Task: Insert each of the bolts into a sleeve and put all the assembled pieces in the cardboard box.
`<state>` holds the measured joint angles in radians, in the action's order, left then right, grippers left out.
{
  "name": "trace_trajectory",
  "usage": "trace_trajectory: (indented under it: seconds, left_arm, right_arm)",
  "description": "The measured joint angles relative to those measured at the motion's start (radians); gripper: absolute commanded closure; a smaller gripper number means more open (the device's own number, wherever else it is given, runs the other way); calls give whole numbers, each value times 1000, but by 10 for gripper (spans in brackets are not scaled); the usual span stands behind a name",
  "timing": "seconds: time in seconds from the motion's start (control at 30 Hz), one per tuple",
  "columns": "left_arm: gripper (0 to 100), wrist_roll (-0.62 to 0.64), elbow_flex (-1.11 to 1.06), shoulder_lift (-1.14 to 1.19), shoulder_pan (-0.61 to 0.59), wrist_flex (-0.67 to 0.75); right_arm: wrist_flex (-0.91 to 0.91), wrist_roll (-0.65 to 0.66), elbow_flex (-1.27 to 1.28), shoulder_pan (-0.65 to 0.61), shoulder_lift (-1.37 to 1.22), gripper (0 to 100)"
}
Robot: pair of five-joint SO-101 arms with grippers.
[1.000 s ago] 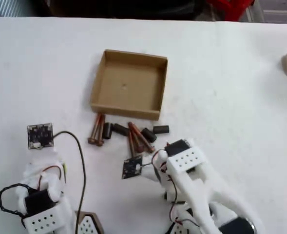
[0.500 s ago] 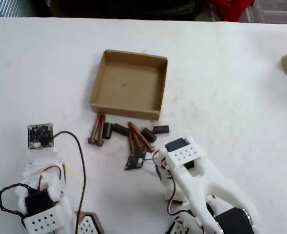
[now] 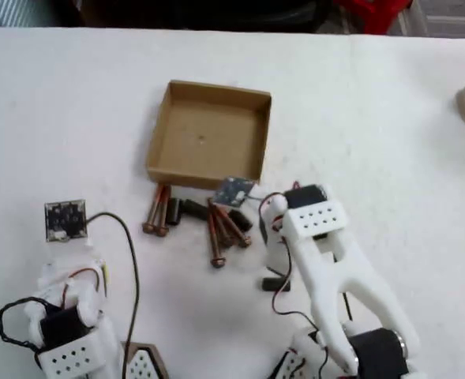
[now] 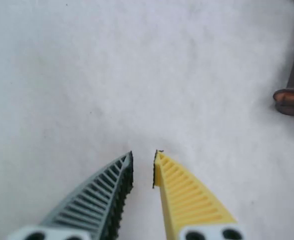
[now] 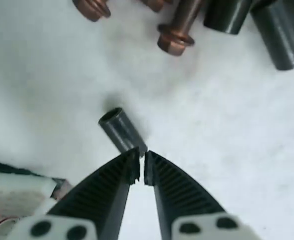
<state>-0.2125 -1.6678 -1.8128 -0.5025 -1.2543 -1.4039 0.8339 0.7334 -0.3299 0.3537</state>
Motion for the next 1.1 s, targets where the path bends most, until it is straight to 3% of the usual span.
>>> trace_trajectory:
  seconds: [0.1, 0.27, 0.43, 0.67, 1.1]
  left_arm:
    - [898, 0, 0, 0, 0, 0]
    - [898, 0, -2, 0, 0, 0]
    - [898, 0, -2, 0, 0, 0]
    - [898, 0, -2, 0, 0, 0]
    - [898, 0, -2, 0, 0, 0]
  right_arm:
    - [-112, 40, -51, 5, 3, 981]
    - [-132, 169, -6, 3, 146, 943]
    - [-55, 216, 236, -66, 390, 815]
    - [37, 215, 473, -149, 652, 826]
    - [342, 212, 557, -155, 460, 829]
